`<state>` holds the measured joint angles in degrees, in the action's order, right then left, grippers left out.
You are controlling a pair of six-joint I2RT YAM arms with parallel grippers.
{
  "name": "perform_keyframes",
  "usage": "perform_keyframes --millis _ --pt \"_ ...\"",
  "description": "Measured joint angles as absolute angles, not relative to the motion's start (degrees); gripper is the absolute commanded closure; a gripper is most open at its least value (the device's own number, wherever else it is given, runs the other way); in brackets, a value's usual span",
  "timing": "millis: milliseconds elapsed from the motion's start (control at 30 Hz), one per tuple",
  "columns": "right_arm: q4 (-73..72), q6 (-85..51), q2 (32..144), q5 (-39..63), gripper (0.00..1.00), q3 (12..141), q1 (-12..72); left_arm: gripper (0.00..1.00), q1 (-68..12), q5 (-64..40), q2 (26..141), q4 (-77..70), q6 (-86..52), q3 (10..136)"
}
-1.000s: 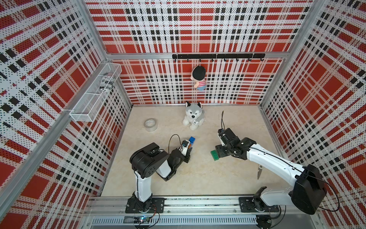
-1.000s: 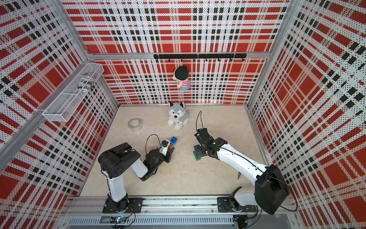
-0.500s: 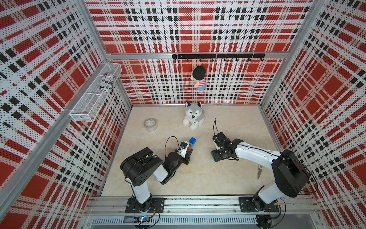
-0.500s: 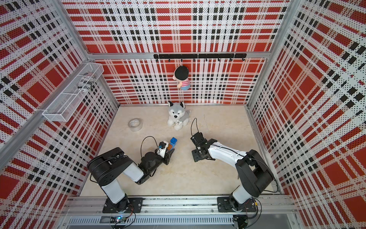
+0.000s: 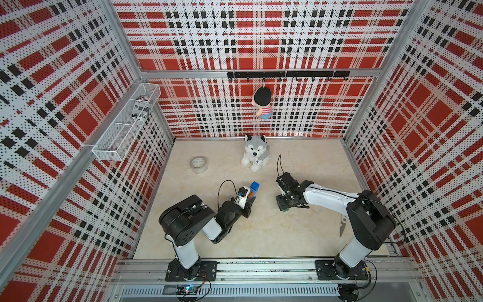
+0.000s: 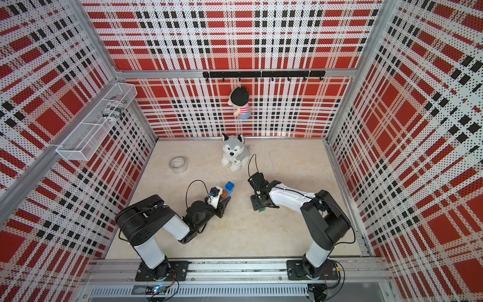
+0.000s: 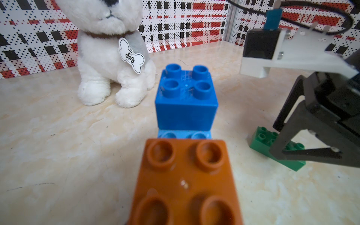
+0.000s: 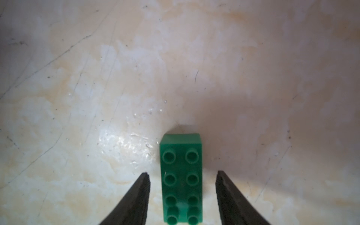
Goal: Assemble the letter p with lego
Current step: Pick up the lego brick from the center of the board.
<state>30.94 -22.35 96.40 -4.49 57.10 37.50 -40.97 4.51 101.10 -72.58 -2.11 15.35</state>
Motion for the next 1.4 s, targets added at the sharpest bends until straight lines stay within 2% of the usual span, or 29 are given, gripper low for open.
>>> perform_keyframes --millis 567,733,900,1033,1233,1400 --pt "30.81 -22.37 98.41 -5.10 0.56 57.52 37.93 1.00 -40.97 4.54 101.21 -72.82 -2.11 15.33" --pt "30.89 -22.31 98.48 -5.41 0.66 57.52 37.98 1.00 -40.97 4.54 101.30 -72.84 -2.11 15.33" --pt "30.87 -22.44 98.48 -6.11 0.82 57.52 37.98 1.00 -40.97 4.49 101.49 -72.84 -2.11 15.33" --pt "31.07 -22.37 98.21 -7.88 0.86 57.47 38.09 1.00 -40.99 3.51 101.67 -72.84 -2.09 15.33" --pt "35.88 -17.78 89.58 -11.66 0.88 56.88 37.15 1.00 -43.11 0.12 102.94 -72.79 -0.56 16.38" --pt "42.50 -6.46 77.65 -10.66 0.88 60.53 33.30 1.00 -46.61 -3.73 105.78 -71.90 2.44 20.71"
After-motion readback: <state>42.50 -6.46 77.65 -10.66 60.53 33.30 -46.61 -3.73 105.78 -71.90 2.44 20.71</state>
